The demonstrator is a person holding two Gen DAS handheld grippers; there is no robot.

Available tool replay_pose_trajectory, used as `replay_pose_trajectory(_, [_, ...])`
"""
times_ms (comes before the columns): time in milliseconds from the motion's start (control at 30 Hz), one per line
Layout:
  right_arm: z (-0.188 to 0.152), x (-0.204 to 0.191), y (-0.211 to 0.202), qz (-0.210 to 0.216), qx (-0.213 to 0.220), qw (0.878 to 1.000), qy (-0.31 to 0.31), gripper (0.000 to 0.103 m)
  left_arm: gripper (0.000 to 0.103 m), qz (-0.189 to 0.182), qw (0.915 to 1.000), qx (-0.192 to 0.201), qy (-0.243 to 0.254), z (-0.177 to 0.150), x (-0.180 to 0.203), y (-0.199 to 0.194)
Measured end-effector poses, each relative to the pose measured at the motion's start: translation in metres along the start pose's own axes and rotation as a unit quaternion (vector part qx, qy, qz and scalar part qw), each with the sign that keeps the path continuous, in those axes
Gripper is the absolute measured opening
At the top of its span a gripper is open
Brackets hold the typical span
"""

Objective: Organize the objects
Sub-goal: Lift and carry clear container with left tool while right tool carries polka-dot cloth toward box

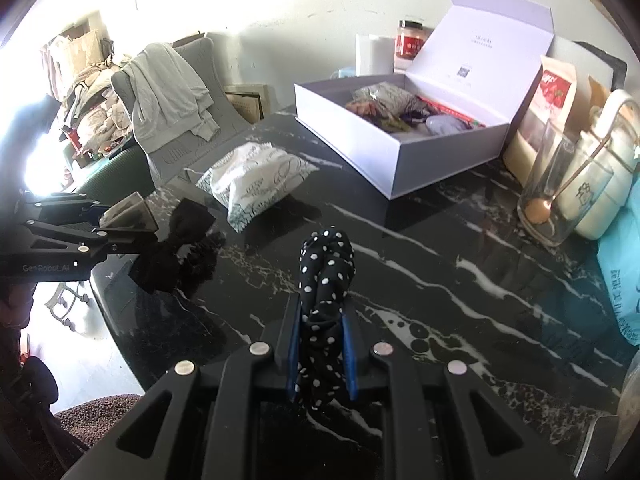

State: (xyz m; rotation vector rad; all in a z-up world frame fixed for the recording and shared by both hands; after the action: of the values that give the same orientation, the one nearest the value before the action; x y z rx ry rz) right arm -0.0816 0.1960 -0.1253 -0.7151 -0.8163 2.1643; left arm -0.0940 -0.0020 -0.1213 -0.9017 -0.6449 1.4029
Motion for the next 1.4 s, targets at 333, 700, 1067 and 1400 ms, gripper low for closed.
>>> replay_pose_trajectory(333, [0.016,-0.002,-0.026,0.003,0.020,1.000,-0.013,0.017,0.043,-0.005,0.9994,0.033,0.009,0.025,0.010,-0.031])
replay_pose_trajectory(700, [0.036,0.002,-0.048,-0.001,0.033,0.999,-0.021,0.017,0.043,-0.024,0.9978,0.058,0.022,0.062,0.026,-0.048])
replay_pose_trajectory(1067, [0.066,0.014,-0.059,-0.008,0.047,0.998,-0.037,0.017,0.043,-0.035,0.9952,0.078,0.047,0.106,0.046,-0.054])
replay_pose_trajectory(1400, [0.096,0.029,-0.057,-0.017,0.047,0.997,-0.055,0.017,0.043,-0.042,0.9933,0.086,0.065,0.147,0.061,-0.045])
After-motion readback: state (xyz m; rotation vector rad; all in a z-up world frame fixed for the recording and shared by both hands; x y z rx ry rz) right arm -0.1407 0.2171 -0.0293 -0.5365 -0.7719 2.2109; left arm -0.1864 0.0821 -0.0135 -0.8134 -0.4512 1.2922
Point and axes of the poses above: each gripper's, at about its wrist camera, not at the fingertips, and y roughly the way its jaws point, x to its right, z to its top, the point moved 6 cm from there along y, roughly the way its jaws point, and after that the axes turned 15 degrees about z, right-handed, at the moved point
